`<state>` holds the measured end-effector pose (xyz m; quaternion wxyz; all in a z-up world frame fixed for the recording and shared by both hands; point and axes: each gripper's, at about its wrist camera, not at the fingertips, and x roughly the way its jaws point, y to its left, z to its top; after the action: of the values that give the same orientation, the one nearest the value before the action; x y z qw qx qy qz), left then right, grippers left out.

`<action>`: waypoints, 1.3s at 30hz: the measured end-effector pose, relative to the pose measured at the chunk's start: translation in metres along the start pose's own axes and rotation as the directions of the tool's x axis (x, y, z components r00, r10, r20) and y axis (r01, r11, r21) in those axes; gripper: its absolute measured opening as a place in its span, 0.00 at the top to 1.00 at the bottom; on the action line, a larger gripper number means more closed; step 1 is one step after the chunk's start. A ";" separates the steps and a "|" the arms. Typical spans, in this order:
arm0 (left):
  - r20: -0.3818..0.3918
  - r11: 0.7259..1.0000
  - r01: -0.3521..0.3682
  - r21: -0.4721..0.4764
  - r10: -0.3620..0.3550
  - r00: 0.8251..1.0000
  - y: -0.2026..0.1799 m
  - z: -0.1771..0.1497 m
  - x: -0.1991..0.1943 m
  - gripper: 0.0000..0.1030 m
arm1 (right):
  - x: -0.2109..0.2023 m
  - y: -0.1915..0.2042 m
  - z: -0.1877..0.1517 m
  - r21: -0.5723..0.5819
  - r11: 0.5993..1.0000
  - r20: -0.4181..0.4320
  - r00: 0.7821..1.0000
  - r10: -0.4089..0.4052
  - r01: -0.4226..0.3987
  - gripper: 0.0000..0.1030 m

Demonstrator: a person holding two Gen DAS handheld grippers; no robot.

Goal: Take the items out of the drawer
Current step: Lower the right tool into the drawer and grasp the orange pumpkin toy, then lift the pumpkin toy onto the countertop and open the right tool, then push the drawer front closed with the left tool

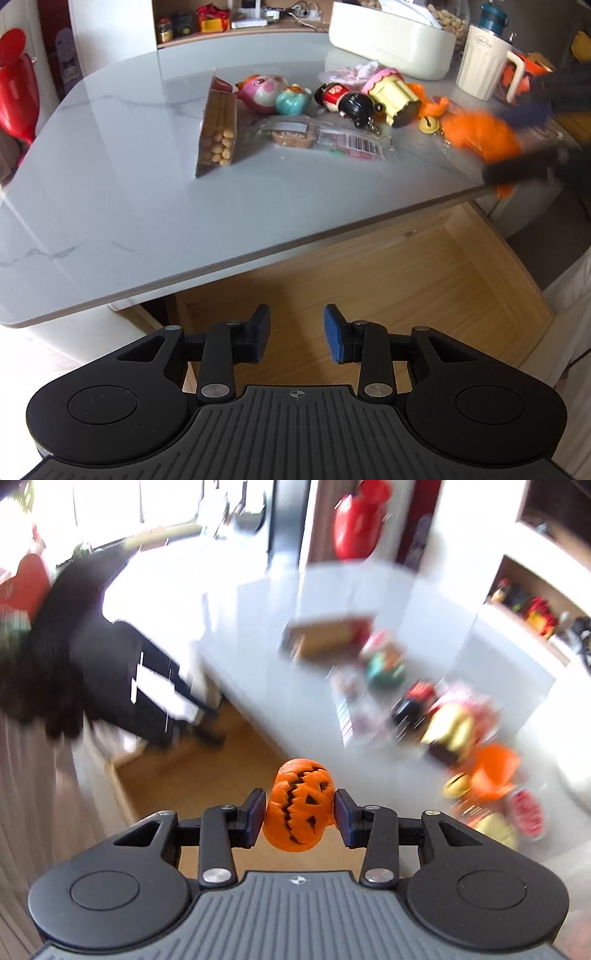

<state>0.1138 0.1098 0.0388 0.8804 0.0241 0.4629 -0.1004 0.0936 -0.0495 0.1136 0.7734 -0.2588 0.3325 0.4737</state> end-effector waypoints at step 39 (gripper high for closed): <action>0.029 0.997 0.073 -0.003 -0.073 0.997 -0.062 -0.054 -0.087 0.66 | -0.105 -0.026 -0.065 0.393 0.888 0.035 0.961 -0.274 0.239 0.48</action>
<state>0.0102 0.0694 0.0825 0.8826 0.0040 0.4511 -0.1320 0.0653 -0.1658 0.1534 0.8789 -0.1221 0.3470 0.3036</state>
